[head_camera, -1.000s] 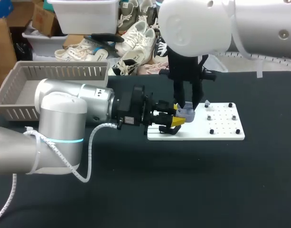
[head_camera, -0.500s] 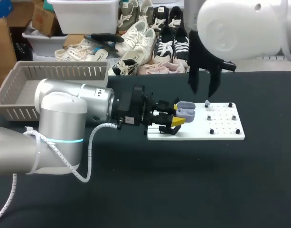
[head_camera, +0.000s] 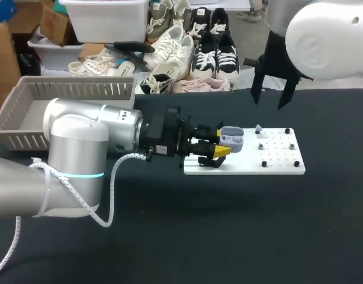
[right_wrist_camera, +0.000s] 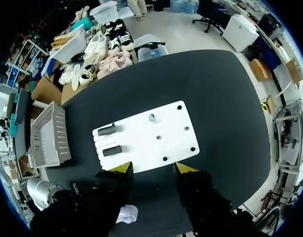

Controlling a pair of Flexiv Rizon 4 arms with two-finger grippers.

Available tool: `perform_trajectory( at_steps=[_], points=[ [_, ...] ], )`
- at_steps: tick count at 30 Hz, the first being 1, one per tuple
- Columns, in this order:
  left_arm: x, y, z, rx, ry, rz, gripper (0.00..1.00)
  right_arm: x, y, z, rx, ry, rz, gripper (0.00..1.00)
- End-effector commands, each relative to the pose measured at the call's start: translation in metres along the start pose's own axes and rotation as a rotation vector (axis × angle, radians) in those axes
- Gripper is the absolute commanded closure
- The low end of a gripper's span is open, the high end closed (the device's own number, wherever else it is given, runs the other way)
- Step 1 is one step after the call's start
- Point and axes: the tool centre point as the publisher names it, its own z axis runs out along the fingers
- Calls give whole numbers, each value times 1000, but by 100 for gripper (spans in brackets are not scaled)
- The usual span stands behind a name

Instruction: Pick up each earbud case from the left stands, insert the matching earbuds, close the lid, and place the case in the box.

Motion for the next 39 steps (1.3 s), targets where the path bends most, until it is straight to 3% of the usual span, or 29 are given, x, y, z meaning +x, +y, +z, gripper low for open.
perform_trajectory(
  at_steps=[1, 9, 12, 18, 20, 21, 39],
  points=[
    [0, 1, 0, 2, 0, 0, 100, -18, 8, 21, 43, 2, -35, 52],
    [0, 1, 0, 2, 0, 0, 100, -36, 2, 55, -3, -34, -90, 50],
    [0, 1, 0, 2, 0, 0, 100, -42, 0, 64, -31, -45, -91, 38],
    [0, 1, 0, 2, 0, 0, 100, -50, -3, 82, -35, -47, -83, 42],
    [0, 1, 0, 2, 0, 0, 100, -51, -5, 86, -44, -43, -72, 45],
    [0, 1, 0, 2, 0, 0, 100, -52, -6, 90, -49, -40, -64, 52],
    [0, 1, 0, 2, 0, 0, 100, -49, -6, 126, -102, -79, -61, 54]
  ],
)
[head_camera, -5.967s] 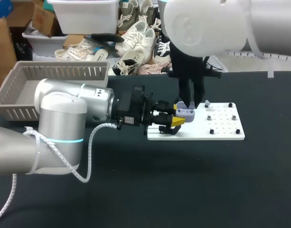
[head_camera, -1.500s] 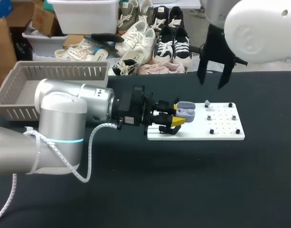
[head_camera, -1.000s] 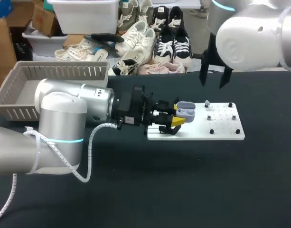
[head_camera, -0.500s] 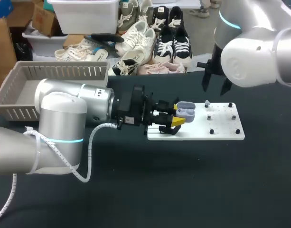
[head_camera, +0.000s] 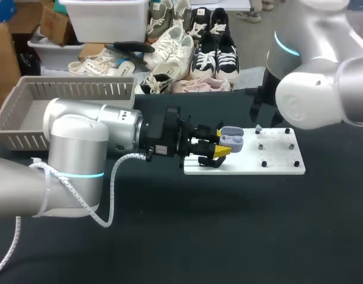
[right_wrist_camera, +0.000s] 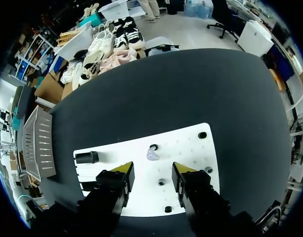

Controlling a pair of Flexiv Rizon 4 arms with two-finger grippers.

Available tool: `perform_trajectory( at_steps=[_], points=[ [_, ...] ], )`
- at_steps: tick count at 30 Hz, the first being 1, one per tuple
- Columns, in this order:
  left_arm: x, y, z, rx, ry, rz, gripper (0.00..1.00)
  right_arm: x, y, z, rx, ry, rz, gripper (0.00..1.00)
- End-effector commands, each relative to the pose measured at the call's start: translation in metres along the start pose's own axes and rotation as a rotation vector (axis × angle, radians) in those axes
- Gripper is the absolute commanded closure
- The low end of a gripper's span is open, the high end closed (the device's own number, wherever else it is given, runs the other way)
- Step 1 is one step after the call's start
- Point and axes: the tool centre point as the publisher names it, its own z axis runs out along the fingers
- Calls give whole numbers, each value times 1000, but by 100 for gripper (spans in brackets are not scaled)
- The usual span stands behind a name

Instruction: Pick up each earbud case from the left stands, insert the matching earbuds, close the lid, and place the case in the box.

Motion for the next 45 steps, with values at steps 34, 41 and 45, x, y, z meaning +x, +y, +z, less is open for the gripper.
perform_trajectory(
  at_steps=[34, 41, 45],
  points=[
    [0, 1, 0, 2, 0, 0, 100, -5, 4, 34, 8, 27, 65, 60],
    [0, 1, 0, 2, 0, 0, 100, -4, 5, 34, 18, 29, 62, 64],
    [0, 1, 0, 2, 0, 0, 100, -3, 4, 34, 24, 28, 66, 64]
  ],
)
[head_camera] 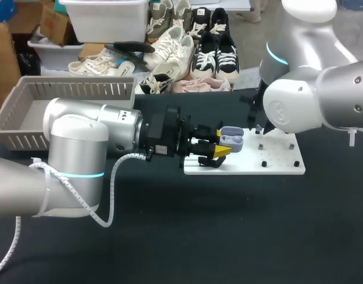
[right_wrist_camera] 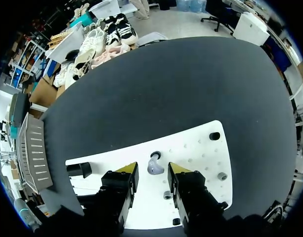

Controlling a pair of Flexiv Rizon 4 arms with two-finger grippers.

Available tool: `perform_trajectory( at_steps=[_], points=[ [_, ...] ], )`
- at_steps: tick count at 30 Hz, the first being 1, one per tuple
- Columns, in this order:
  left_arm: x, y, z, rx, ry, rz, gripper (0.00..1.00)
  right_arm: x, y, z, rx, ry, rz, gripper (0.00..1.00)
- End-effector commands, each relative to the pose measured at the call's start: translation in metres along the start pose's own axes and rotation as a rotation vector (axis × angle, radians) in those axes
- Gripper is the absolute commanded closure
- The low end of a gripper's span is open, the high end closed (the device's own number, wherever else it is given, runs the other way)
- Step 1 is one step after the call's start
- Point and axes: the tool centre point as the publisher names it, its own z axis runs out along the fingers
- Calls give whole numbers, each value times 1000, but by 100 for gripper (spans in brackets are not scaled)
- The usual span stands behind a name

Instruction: Pick up each earbud case from the left stands, insert the matching earbuds, close the lid, and place the case in the box.

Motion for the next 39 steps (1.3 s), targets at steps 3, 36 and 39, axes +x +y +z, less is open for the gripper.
perform_trajectory(
  at_steps=[3, 36, 39],
  points=[
    [0, 1, 0, 2, 0, 0, 100, 1, 0, -1, 10, 1, 7, 63],
    [0, 1, 0, 2, 0, 0, 100, 4, 3, 3, 37, 17, 21, 100],
    [0, 1, 0, 2, 0, 0, 100, 5, 1, -1, 36, 15, 29, 100]
  ],
)
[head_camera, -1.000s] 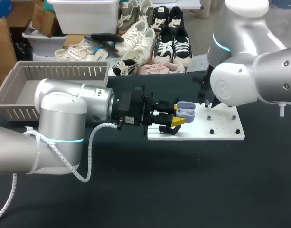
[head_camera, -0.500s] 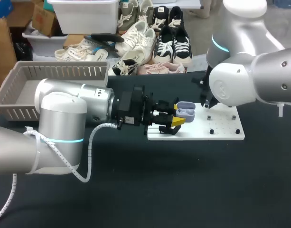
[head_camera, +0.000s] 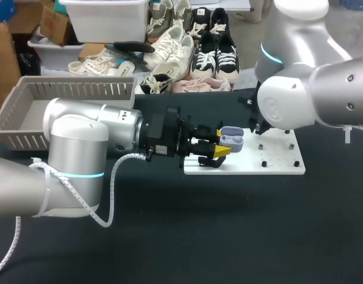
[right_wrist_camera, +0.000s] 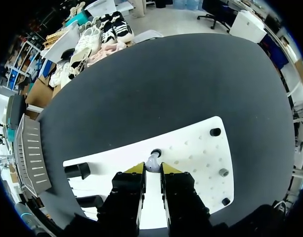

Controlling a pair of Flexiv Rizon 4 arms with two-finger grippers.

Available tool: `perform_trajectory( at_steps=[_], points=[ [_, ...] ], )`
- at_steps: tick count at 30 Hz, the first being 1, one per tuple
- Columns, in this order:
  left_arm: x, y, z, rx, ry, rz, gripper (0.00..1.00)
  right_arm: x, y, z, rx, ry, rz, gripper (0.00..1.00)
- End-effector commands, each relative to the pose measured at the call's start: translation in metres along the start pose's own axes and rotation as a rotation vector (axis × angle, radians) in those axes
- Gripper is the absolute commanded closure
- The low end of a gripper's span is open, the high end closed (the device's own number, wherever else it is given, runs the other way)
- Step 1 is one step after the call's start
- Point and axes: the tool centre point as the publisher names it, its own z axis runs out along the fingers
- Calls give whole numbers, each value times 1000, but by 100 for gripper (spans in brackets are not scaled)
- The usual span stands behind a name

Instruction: Pick up each earbud case from the left stands, insert the matching earbuds, close the lid, and place the case in the box.

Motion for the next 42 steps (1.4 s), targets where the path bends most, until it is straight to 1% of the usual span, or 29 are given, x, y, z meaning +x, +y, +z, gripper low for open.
perform_trajectory(
  at_steps=[1, 13, 23, 27, 32, 36, 38, 42],
  points=[
    [0, 1, 0, 2, 0, 0, 100, 3, -1, -5, 2, -6, 9, 100],
    [0, 1, 0, 2, 0, 0, 100, 15, -8, -32, -20, -26, 35, 100],
    [0, 1, 0, 2, 0, 0, 100, 26, -22, -59, -28, -51, 77, 100],
    [0, 1, 0, 2, 0, 0, 100, 30, -28, -73, -15, -70, 94, 100],
    [0, 1, 0, 2, 0, 0, 100, 36, -36, -88, 12, -69, 120, 100],
    [0, 1, 0, 2, 0, 0, 100, 46, -39, -103, 26, -54, 124, 100],
    [0, 1, 0, 2, 0, 0, 100, 50, -39, -113, 16, -40, 120, 100],
    [0, 1, 0, 2, 0, 0, 100, 66, -36, -139, -2, -19, 84, 100]
  ],
)
